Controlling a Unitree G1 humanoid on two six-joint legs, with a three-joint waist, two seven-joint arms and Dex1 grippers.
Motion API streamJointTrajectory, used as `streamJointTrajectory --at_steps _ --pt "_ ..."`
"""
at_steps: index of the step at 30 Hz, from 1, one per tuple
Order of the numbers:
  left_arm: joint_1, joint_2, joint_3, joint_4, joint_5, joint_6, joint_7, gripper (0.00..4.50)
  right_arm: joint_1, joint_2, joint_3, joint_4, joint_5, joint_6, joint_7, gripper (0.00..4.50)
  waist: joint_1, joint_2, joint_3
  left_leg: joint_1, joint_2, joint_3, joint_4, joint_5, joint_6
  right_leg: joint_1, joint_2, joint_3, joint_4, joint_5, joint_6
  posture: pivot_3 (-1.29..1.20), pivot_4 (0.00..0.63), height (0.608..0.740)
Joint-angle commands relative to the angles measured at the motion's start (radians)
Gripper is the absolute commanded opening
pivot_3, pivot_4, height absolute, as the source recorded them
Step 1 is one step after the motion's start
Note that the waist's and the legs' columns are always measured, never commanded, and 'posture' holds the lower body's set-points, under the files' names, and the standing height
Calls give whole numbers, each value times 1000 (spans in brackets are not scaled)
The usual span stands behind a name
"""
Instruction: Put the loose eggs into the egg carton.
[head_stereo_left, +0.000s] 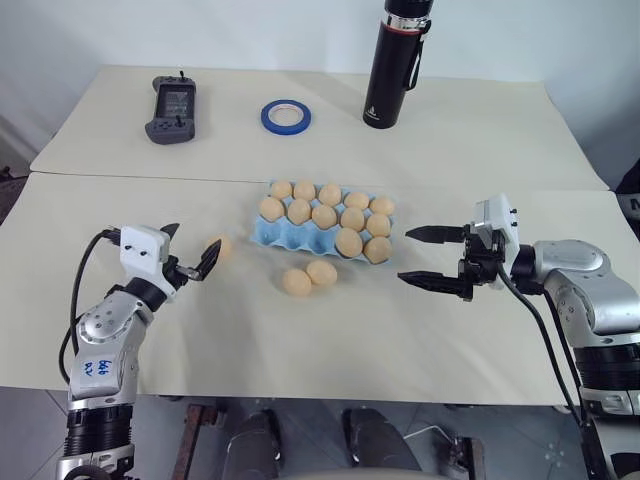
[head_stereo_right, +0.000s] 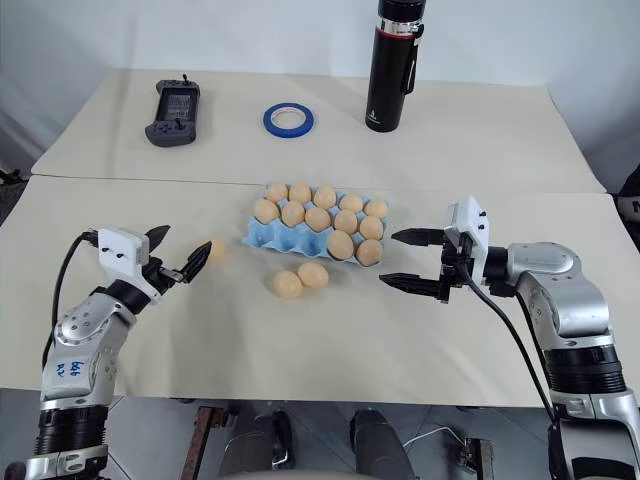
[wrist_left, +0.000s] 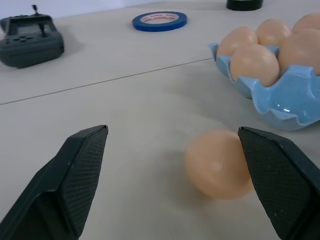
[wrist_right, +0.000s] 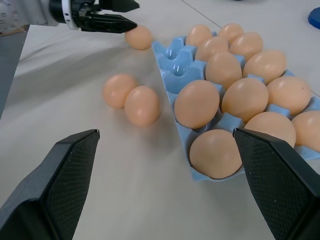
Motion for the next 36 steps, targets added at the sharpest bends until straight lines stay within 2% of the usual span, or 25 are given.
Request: streamJointTrajectory --at_steps 1,17,20,25,30,36 --pt "-26 -1 -15 73 22 -37 -11 4424 3 -11 -32 -37 18 -10 -4 4500 0 0 0 0 0 0 0 0 0 0 0 0 0 0 0 0 150 740" --pt "-246 -20 -77 462 65 -240 -85 4424 -16 -6 -21 -26 7 -9 -13 4500 4 0 0 0 0 0 7 0 1 -2 0 0 9 0 0 0 150 740" --pt "-275 -23 -75 511 55 -249 -108 3823 -15 -6 -22 -27 6 -11 -18 4500 4 0 0 0 0 0 7 0 1 -3 0 0 11 0 0 0 150 740" --pt "-272 -18 -74 507 57 -261 -128 2316 -3 -11 -30 -34 8 -12 -26 4500 4 0 0 0 0 0 7 0 1 -3 0 0 12 0 0 0 150 740" --pt "-274 9 -68 380 47 -217 -136 2210 0 -12 -37 -37 12 -14 -33 4500 4 -1 0 0 0 0 7 0 1 -3 0 0 12 0 0 0 150 740" --pt "-345 34 -75 189 -44 -38 -207 2183 0 -6 -42 -32 12 -26 -40 4500 4 -1 0 -1 1 2 7 0 0 -4 1 -1 12 0 1 0 150 740"
